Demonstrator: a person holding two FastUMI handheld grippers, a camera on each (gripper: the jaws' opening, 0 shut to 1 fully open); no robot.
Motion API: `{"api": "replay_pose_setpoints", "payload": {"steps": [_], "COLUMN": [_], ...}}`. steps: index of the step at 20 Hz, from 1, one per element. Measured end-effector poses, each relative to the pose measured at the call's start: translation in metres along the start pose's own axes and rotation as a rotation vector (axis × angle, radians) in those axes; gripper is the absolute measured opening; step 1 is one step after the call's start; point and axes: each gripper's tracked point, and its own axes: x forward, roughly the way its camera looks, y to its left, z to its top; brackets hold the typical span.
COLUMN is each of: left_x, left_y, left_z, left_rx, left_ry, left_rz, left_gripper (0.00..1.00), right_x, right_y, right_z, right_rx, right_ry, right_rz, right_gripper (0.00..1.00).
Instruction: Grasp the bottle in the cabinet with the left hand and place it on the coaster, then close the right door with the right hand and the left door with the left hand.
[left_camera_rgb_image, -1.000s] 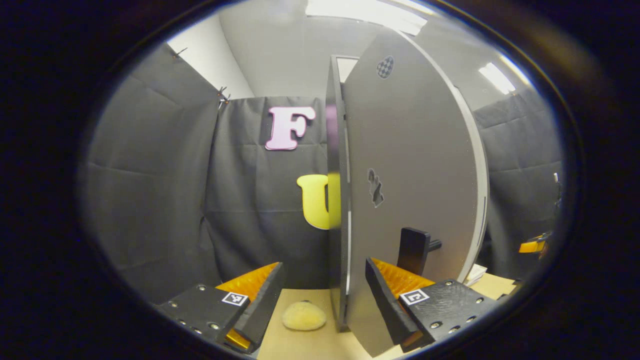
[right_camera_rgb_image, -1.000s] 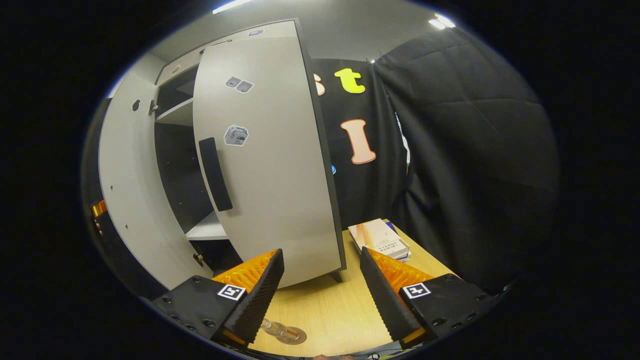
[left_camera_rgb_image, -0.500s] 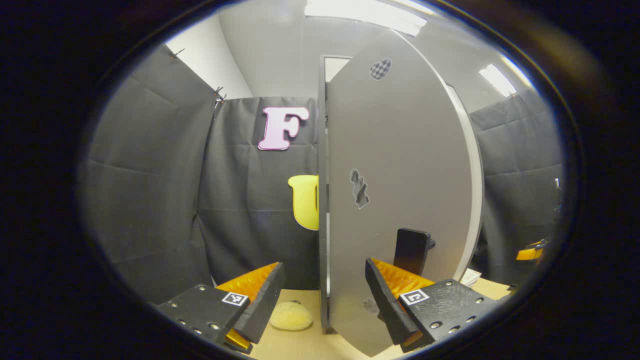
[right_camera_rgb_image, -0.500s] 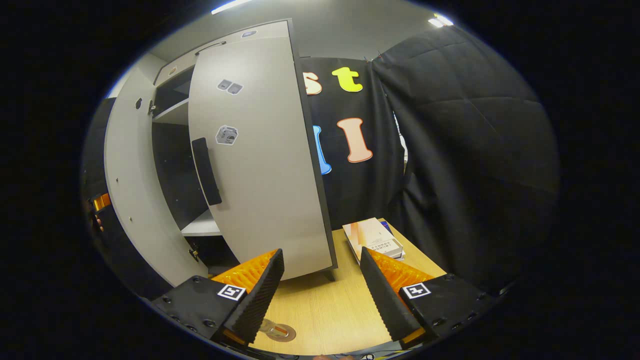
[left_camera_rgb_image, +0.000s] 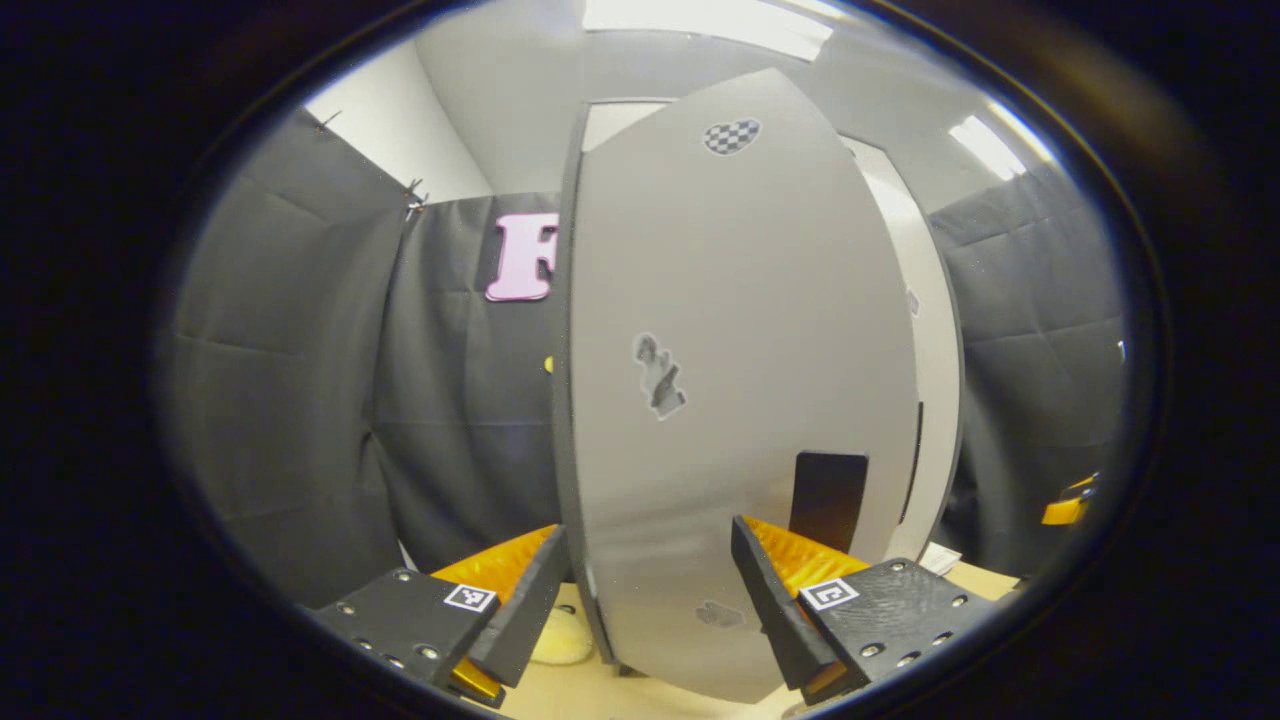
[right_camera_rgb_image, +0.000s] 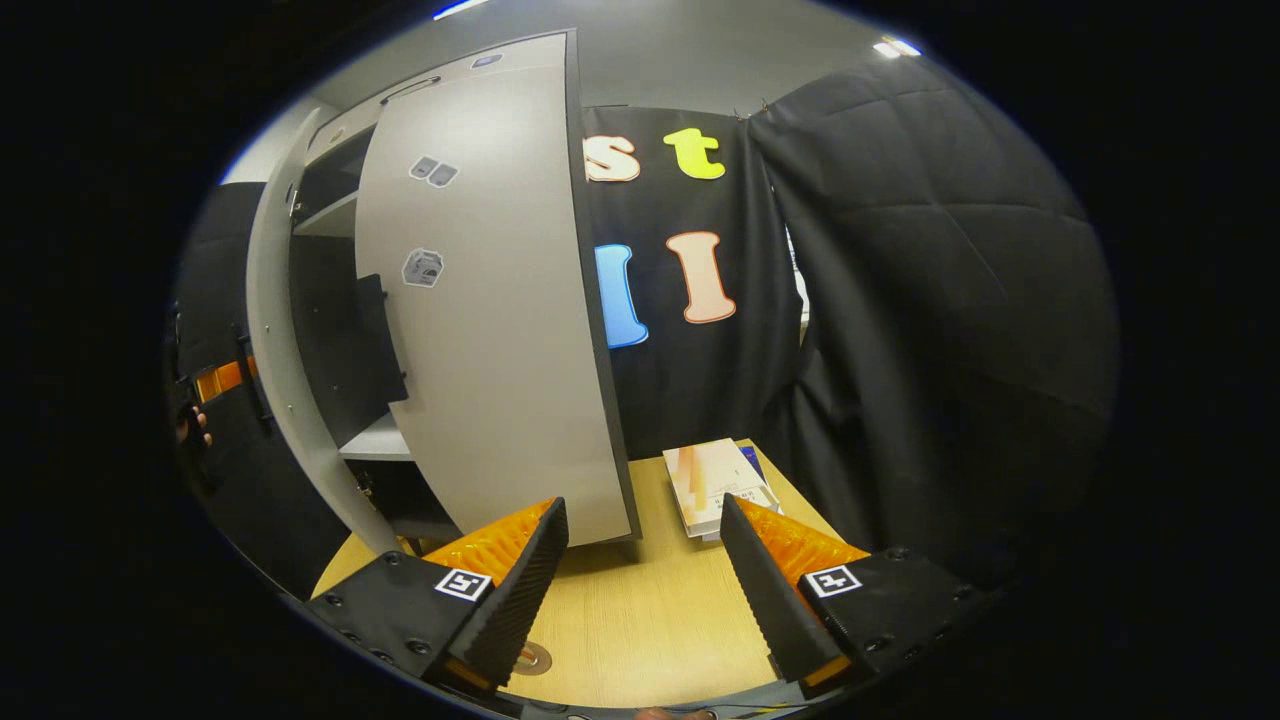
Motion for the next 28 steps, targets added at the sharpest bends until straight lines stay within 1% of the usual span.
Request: {"api": "replay_pose_setpoints", "payload": {"steps": [2, 4, 5, 7, 11, 15, 17, 18, 19, 20, 23, 24, 26, 27, 28], "left_x": [0.007, 0.005, 0.003, -0.002, -0.025, -0.056, -0.074, -0.079, -0.087, -0.094, -0.109, -0.114, -0.125, -0.128, -0.129], "left_y": [-0.015, -0.018, -0.017, -0.019, -0.015, -0.006, -0.002, -0.004, -0.006, -0.007, -0.010, -0.008, -0.008, -0.008, -0.007], "left_z": [0.002, 0.004, 0.003, 0.002, 0.005, 0.021, 0.022, 0.019, 0.015, 0.011, -0.001, -0.006, -0.016, -0.020, -0.022], "left_rx": [0.014, 0.043, 0.047, 0.026, -0.007, 0.008, -0.034, -0.060, -0.084, -0.106, -0.136, -0.139, -0.147, -0.149, -0.149], "left_ry": [0.002, -0.007, -0.009, -0.007, -0.012, -0.039, -0.078, -0.095, -0.109, -0.116, -0.118, -0.112, -0.091, -0.081, -0.071], "left_rz": [-0.001, 0.029, 0.032, 0.010, 0.020, 0.060, 0.101, 0.105, 0.115, 0.127, 0.138, 0.146, 0.155, 0.158, 0.163], "left_gripper": [1.00, 1.00, 1.00, 1.00, 1.00, 1.00, 1.00, 0.94, 0.94, 0.94, 0.89, 0.94, 0.94, 1.00, 1.00], "right_x": [0.005, 0.011, 0.014, 0.021, 0.030, 0.040, 0.040, 0.040, 0.040, 0.040, 0.038, 0.038, 0.037, 0.037, 0.037], "right_y": [0.001, 0.003, 0.006, 0.013, 0.033, 0.051, 0.061, 0.065, 0.070, 0.075, 0.083, 0.084, 0.088, 0.089, 0.091], "right_z": [0.005, 0.011, 0.013, 0.015, 0.022, 0.038, 0.047, 0.050, 0.052, 0.049, 0.038, 0.033, 0.028, 0.026, 0.023], "right_rx": [0.004, 0.007, 0.006, 0.000, -0.015, -0.025, -0.025, -0.026, -0.029, -0.034, -0.044, -0.043, -0.035, -0.032, -0.033], "right_ry": [-0.005, -0.020, -0.027, -0.038, -0.058, -0.105, -0.140, -0.158, -0.168, -0.170, -0.157, -0.150, -0.144, -0.139, -0.132], "right_rz": [0.008, 0.016, 0.024, 0.041, 0.087, 0.116, 0.128, 0.132, 0.142, 0.149, 0.165, 0.169, 0.177, 0.182, 0.187], "right_gripper": [0.98, 0.98, 0.98, 0.98, 0.98, 0.98, 0.98, 0.98, 0.98, 0.98, 0.98, 0.98, 0.98, 0.98, 0.98]}}
